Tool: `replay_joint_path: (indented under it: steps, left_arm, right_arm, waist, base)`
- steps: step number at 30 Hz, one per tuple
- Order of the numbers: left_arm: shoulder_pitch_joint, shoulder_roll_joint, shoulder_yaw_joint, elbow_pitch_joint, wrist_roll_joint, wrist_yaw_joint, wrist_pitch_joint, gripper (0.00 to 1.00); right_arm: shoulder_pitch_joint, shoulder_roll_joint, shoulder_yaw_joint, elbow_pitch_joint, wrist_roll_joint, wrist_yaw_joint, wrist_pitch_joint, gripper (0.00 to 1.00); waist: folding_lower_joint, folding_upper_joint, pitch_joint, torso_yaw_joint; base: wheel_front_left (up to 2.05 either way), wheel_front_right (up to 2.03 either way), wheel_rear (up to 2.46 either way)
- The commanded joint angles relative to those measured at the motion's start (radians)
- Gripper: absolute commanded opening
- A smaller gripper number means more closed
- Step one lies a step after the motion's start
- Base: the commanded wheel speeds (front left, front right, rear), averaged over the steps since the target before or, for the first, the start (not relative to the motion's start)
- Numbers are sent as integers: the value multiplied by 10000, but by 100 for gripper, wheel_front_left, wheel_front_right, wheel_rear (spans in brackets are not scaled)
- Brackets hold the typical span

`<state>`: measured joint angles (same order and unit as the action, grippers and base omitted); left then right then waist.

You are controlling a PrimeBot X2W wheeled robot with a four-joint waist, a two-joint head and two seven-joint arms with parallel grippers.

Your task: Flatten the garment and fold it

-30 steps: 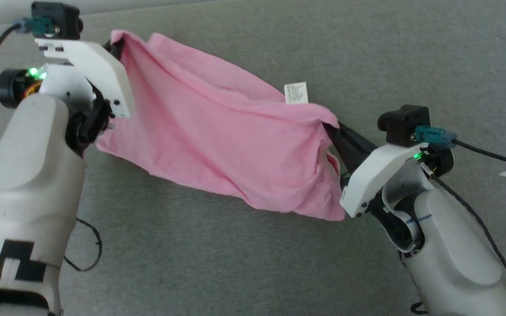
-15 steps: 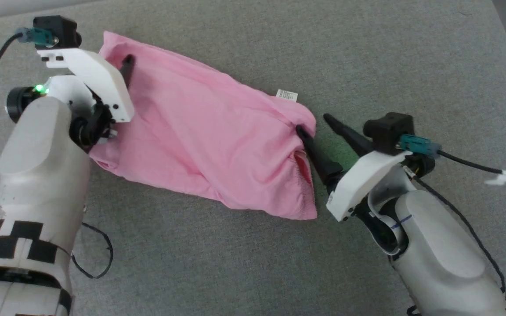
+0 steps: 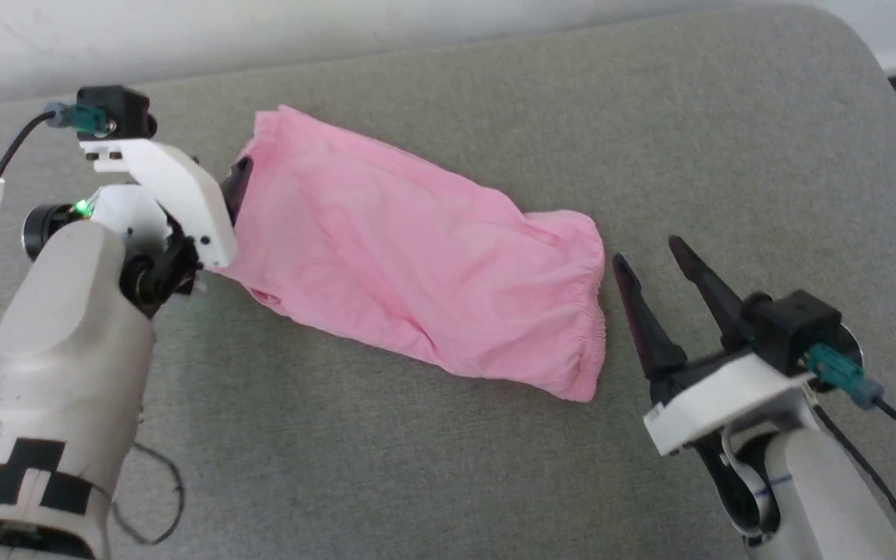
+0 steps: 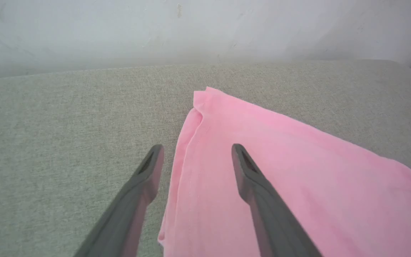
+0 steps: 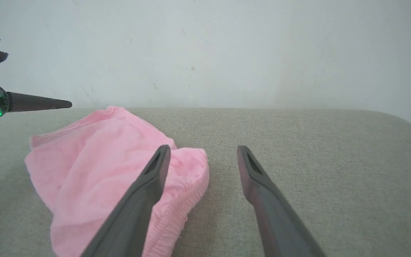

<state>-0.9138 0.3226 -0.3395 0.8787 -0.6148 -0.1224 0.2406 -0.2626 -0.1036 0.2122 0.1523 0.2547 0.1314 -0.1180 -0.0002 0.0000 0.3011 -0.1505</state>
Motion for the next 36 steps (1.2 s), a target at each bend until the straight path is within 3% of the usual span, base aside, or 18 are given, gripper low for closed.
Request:
replay_joint_path:
  steps: [1,5,10,21,22,23,24,25,29,36]
  left_arm:
    - [315,248,-155,-247,-177,-58,677,100]
    - [780,712,-440,-687,-539,-73,2270,100]
    - [1216,1113,-531,-1103,-862,-65,3384,100]
    - [1863,1025,-768,-904,-1359,123,4971,100]
    - [1917,995,-811,-921,-1398,115,5098,54]
    - [1968,973,-848,-939,-1438,106,5217,26]
    - [1968,973,-848,-939,-1438,106,5217,26]
    - [2022,946,-884,-957,-1495,95,5361,0]
    - [2107,933,-936,-1274,-1579,57,5349,0]
    - [1986,979,-831,-2362,-1366,72,4233,0]
  right_arm:
    - [428,79,-161,-467,-206,-7,199,100]
    - [1086,136,-244,-1354,-489,-7,692,100]
    - [1544,187,-248,-2062,-561,-7,1142,100]
    - [1674,307,-177,-2269,-309,-7,1483,100]
    - [1685,290,-182,-2234,-258,-7,1582,100]
    - [1683,262,-200,-2206,-198,-7,1669,100]
    - [1683,262,-200,-2206,-198,-7,1669,100]
    - [1677,232,-214,-2155,-121,-7,1807,100]
    - [1569,4,-33,-1827,407,-7,2801,100]
    - [839,-326,489,-1164,1544,-7,4503,100]
  waist:
    - [2,0,-664,368]
    - [2,0,-757,178]
    - [2,0,-528,-185]
    - [2,0,-63,-905]
    - [2,0,-67,-918]
    - [2,0,-69,-918]
    - [2,0,-69,-918]
    - [2,0,-81,-908]
    - [2,0,-165,-771]
    - [2,0,-235,-237]
  base:
    - [0,0,0]
    - [0,0,0]
    - [0,0,0]
    - [0,0,0]
    - [0,0,0]
    - [0,0,0]
    - [0,0,0]
    - [0,0,0]
    - [0,0,0]
    - [0,0,0]
